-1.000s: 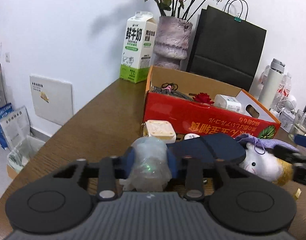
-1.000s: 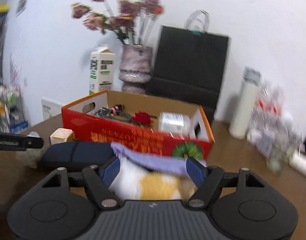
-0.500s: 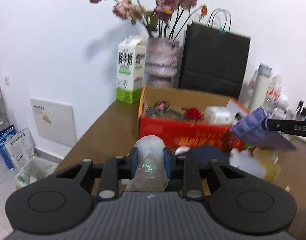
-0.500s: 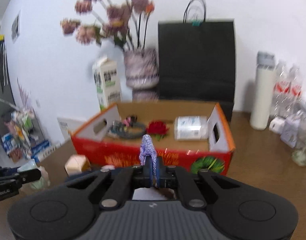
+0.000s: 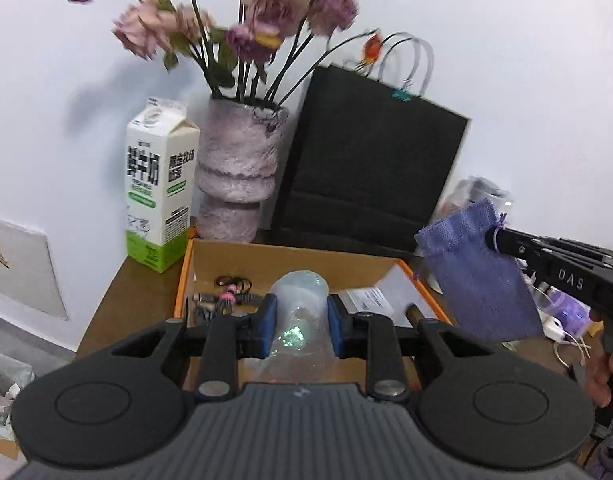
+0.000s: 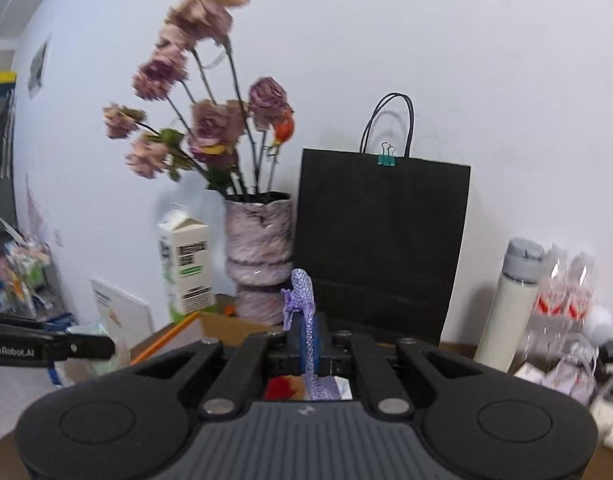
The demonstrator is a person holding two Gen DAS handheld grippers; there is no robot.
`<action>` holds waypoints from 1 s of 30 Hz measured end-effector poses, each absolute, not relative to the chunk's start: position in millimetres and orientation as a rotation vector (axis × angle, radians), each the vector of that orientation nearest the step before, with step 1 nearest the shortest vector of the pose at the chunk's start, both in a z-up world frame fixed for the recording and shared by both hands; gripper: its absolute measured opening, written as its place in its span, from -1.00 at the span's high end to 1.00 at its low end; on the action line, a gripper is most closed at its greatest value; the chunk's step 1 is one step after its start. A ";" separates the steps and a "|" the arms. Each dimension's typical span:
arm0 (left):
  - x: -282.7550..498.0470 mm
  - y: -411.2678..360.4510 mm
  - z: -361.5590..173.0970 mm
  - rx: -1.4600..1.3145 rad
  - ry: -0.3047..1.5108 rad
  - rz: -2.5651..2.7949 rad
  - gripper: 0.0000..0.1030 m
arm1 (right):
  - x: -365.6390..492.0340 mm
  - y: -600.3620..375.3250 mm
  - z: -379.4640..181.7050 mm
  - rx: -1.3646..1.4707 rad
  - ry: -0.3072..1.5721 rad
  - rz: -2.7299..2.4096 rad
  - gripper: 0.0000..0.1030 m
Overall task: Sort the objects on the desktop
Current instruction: 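Carry both bags into the cardboard box and open both tools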
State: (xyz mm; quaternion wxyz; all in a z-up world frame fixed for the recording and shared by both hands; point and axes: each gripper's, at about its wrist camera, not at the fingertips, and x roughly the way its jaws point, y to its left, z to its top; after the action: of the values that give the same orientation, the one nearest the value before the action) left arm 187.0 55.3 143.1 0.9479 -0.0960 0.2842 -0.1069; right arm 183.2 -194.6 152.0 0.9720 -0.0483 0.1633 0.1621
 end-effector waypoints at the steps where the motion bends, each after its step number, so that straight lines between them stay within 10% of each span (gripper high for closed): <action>1: 202.6 51.7 141.2 -0.185 0.597 -0.226 0.47 | 197.0 -191.0 151.3 -0.123 0.330 0.321 0.95; 14: 359.3 44.2 54.7 -0.200 0.887 -0.108 0.35 | 351.2 -124.8 52.2 -0.397 0.595 0.556 0.91; 23: 333.0 52.6 84.7 -0.177 0.822 -0.065 -0.64 | 336.4 -138.6 60.8 -0.300 0.693 0.555 -0.38; 30: 294.4 41.2 104.8 -0.136 0.855 0.007 -0.89 | 304.1 -178.6 100.1 -0.160 0.738 0.410 -0.50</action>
State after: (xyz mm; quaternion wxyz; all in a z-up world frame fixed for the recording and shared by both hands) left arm 294.4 41.2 104.8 0.9077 -0.0659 0.4144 0.0033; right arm 304.1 -178.6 100.1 0.9092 -0.0776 0.3576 0.1988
